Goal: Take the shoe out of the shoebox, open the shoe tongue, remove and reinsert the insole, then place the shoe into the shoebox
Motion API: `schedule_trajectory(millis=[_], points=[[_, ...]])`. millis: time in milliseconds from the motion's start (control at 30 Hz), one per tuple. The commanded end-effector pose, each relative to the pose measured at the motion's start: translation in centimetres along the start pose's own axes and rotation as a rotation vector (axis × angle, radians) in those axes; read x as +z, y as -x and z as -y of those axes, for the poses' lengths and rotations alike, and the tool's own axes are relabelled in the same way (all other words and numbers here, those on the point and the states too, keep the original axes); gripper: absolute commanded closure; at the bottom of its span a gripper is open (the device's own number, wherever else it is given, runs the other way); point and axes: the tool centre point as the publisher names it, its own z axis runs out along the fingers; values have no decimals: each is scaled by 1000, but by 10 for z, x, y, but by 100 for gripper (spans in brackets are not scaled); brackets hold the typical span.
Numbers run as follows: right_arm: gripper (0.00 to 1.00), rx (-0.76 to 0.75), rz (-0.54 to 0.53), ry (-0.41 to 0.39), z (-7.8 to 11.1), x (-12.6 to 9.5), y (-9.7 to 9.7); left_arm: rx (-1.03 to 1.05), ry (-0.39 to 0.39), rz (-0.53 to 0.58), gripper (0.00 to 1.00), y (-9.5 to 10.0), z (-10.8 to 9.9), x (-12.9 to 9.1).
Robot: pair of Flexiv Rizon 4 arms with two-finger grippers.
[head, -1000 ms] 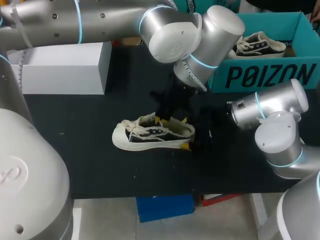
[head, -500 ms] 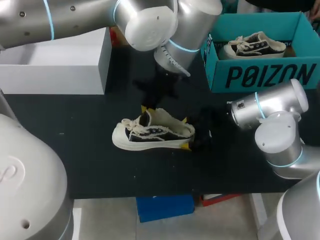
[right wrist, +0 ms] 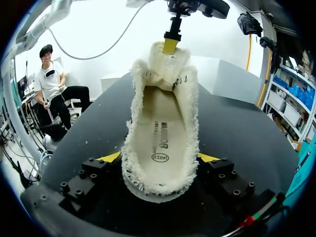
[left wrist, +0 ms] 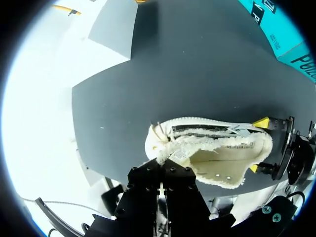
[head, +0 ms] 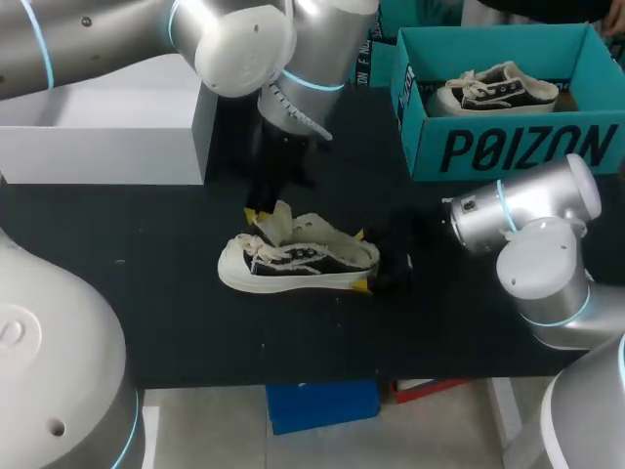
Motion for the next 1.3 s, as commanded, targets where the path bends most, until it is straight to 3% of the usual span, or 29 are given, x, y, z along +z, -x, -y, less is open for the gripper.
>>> schedule_trajectory(millis=[33, 300, 533, 567, 600, 633, 933, 1133, 1300], points=[[100, 1, 2, -2, 3, 4, 0, -12, 49, -130, 100, 15, 8, 14], [100, 1, 2, -2, 3, 4, 0, -56, 109, -181, 100, 33, 10, 32], [100, 1, 2, -2, 3, 4, 0, -10, 179, -222, 100, 31, 8, 53], [100, 1, 2, -2, 3, 4, 0, 9, 190, -239, 66, 30, 8, 54], [100, 1, 2, -2, 3, 4, 0, 9, 198, -237, 22, 30, 8, 56], [100, 1, 2, -2, 3, 4, 0, 29, 195, -245, 0, 29, 8, 57], [100, 1, 2, -2, 3, 4, 0, 104, 164, -315, 0, 34, 13, 42], [100, 1, 2, -2, 3, 4, 0, 232, 56, -392, 0, 47, 17, 17], [100, 1, 2, -2, 3, 4, 0, 401, -77, -411, 0, 56, 18, -3]])
